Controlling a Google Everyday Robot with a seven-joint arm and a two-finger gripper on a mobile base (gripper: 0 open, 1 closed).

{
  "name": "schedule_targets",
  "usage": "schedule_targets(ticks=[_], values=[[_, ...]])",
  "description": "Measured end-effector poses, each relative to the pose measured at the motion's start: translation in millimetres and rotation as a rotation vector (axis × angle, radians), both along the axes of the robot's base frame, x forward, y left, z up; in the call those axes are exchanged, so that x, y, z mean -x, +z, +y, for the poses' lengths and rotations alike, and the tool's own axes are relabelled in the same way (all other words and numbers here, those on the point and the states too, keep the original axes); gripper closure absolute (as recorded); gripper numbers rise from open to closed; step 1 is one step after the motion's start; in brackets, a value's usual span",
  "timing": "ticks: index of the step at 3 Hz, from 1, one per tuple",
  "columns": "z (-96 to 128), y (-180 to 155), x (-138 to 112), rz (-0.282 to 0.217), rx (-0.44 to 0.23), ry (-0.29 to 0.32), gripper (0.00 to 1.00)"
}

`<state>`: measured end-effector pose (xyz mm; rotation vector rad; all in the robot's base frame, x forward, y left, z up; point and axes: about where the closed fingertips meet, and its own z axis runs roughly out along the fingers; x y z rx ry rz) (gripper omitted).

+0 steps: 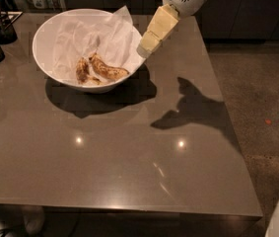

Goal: Pick banana from white bowl

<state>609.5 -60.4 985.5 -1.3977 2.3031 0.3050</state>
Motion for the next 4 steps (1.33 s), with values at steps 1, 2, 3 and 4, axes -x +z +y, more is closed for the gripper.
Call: schedule_targets(ticks=[1, 2, 3, 4], values=[[67.9, -2.7, -11.4, 0.058, 0.029, 0.025, 0.0], [73.3, -2.6, -14.2, 0.048, 0.02, 0.028, 0.0], [90.6, -0.2, -22.3, 0.049, -0.002, 0.043, 0.0], [108.8, -2.4, -30.0, 0.066, 0.017, 0.067, 0.0]])
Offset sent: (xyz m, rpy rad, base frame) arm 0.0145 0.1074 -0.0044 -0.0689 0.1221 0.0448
